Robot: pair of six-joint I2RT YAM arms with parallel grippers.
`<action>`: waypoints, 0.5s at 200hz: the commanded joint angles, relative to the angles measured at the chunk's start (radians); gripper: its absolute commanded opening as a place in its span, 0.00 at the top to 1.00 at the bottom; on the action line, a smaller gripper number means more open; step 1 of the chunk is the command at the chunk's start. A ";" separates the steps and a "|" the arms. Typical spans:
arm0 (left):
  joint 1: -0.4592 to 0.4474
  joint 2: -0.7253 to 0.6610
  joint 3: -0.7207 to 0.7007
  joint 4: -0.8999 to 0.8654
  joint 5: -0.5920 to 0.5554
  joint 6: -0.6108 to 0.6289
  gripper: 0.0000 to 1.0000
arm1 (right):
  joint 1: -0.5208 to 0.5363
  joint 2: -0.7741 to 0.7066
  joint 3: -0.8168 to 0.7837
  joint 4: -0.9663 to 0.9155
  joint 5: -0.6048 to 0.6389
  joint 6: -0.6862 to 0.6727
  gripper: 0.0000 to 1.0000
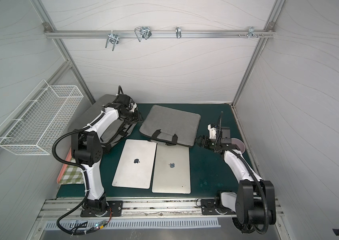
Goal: Open the zippered laptop bag and take out the laptop
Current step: Place the zippered laptop bag at the center of the board.
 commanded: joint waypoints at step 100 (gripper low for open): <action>-0.342 -0.061 -0.192 0.177 -0.097 0.929 0.42 | 0.013 -0.056 0.114 -0.139 0.106 -0.289 0.06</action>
